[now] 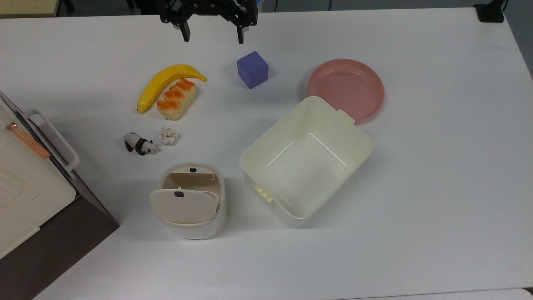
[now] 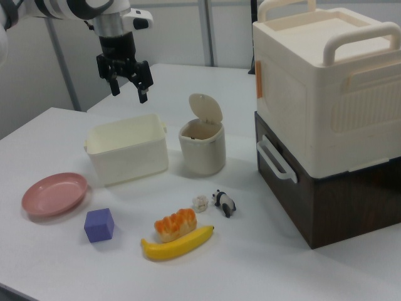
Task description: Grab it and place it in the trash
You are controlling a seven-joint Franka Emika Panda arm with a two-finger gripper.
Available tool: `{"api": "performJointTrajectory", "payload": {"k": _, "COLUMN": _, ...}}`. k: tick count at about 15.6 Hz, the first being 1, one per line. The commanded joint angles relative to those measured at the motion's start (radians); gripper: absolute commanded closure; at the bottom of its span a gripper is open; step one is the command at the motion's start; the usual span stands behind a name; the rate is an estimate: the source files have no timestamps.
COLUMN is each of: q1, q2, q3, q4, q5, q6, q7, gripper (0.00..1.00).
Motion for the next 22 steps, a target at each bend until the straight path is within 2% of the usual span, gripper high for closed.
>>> {"api": "performJointTrajectory", "payload": {"k": 1, "q1": 0.01, "q2": -0.039, "q3": -0.017, "q4": -0.08, "q5": -0.03, "q6": 0.049, "q7": -0.01, "gripper": 0.0}}
{"api": "performJointTrajectory", "payload": {"k": 22, "q1": 0.005, "q2": -0.038, "q3": -0.017, "q4": -0.08, "q5": -0.033, "q6": 0.049, "q7": -0.024, "gripper": 0.0}}
